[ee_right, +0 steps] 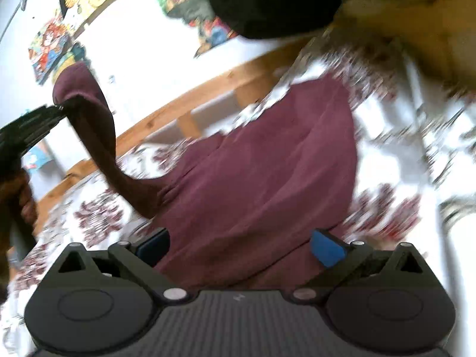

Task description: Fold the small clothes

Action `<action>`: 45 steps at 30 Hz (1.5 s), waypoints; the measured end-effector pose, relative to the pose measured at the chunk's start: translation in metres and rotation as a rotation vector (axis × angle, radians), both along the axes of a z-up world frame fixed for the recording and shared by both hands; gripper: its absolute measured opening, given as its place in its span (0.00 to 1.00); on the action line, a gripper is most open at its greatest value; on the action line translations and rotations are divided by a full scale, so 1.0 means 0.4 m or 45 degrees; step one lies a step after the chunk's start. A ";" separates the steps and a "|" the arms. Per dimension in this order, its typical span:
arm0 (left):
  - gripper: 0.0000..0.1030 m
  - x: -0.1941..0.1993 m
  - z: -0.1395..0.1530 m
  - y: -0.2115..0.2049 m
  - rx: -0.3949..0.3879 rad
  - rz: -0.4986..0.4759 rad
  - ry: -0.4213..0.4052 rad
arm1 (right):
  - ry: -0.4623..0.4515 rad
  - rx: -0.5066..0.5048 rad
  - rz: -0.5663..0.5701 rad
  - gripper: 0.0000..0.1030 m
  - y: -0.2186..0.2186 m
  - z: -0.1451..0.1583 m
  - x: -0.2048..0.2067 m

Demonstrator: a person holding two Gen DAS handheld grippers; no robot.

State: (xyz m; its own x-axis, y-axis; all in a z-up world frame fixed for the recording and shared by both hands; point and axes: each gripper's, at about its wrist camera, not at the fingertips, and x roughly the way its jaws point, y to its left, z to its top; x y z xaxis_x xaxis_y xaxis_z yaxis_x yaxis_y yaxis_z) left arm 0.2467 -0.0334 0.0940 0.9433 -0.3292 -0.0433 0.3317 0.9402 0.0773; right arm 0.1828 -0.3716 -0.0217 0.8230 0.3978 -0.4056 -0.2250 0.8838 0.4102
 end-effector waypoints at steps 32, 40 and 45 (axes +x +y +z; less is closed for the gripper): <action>0.30 -0.115 -0.355 -0.172 0.242 -0.374 0.728 | 0.008 -0.075 -0.136 0.99 -0.064 -0.008 0.008; 0.41 -0.157 -0.399 -0.151 0.254 -0.366 0.859 | 0.080 -0.247 0.009 0.99 0.036 -0.045 0.013; 0.60 -0.186 -0.396 -0.108 0.129 -0.307 0.898 | 0.119 -0.506 0.157 0.99 0.139 -0.088 0.002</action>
State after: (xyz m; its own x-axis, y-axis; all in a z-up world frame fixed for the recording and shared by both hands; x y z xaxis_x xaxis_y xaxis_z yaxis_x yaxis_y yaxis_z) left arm 0.1724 -0.0766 -0.0643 0.5830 -0.4856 -0.6514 0.5304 0.8348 -0.1476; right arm 0.1835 -0.3159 -0.0570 0.7312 0.2886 -0.6181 -0.3170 0.9461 0.0668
